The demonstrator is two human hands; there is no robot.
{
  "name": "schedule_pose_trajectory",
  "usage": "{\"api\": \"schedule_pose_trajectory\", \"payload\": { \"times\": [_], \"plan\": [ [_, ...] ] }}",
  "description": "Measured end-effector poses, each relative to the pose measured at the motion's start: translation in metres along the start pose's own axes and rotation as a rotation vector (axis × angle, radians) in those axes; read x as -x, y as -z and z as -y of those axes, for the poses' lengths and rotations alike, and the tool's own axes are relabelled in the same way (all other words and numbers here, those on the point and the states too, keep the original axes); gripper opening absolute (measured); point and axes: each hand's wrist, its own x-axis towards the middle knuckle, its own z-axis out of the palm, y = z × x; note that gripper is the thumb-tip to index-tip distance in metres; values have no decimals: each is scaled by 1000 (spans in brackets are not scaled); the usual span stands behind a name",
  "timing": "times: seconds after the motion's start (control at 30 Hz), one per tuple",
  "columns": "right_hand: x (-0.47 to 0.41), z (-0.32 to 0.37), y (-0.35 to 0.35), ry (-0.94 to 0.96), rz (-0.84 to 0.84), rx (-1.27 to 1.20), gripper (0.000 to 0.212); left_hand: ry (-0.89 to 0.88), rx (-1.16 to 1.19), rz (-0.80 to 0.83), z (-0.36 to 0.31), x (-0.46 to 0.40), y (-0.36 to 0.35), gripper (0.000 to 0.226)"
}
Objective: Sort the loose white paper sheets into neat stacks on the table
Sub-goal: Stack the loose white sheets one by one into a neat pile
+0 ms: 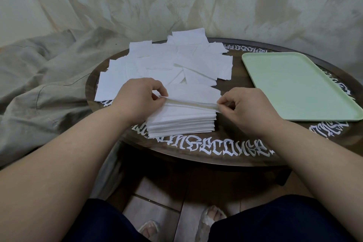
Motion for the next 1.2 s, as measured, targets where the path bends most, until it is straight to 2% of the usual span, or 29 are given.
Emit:
{"api": "schedule_pose_trajectory", "payload": {
  "times": [0.2, 0.33, 0.43, 0.63, 0.83, 0.97, 1.03, 1.13, 1.2],
  "plan": [
    [1, 0, 1, 33, 60, 34, 12, -16, 36, 29, 2, 0, 1, 24],
    [1, 1, 2, 57, 108, 52, 25, -17, 53, 32, 4, 0, 3, 26],
    [0, 2, 3, 30, 49, 56, 14, -17, 60, 33, 4, 0, 4, 26],
    [-1, 5, 3, -83, -82, -22, 19, 0, 73, 70, 5, 2, 4, 27],
    [-1, 2, 0, -82, -114, -74, 23, 6, -8, -53, 2, -1, 0, 14],
    [-5, 2, -5, -60, -123, -114, 22, 0, 24, -117, -3, -4, -6, 11],
    [-12, 4, -2, -36, -199, -128, 19, -50, 71, -201, -3, -5, -5, 9],
    [-21, 12, 3, 114, -366, -136, 14, -144, 117, -352, 2, -1, 8, 10],
    [-23, 16, 1, 200, -390, -120, 12, -193, 45, -344, 8, 6, 18, 11]
  ]
}}
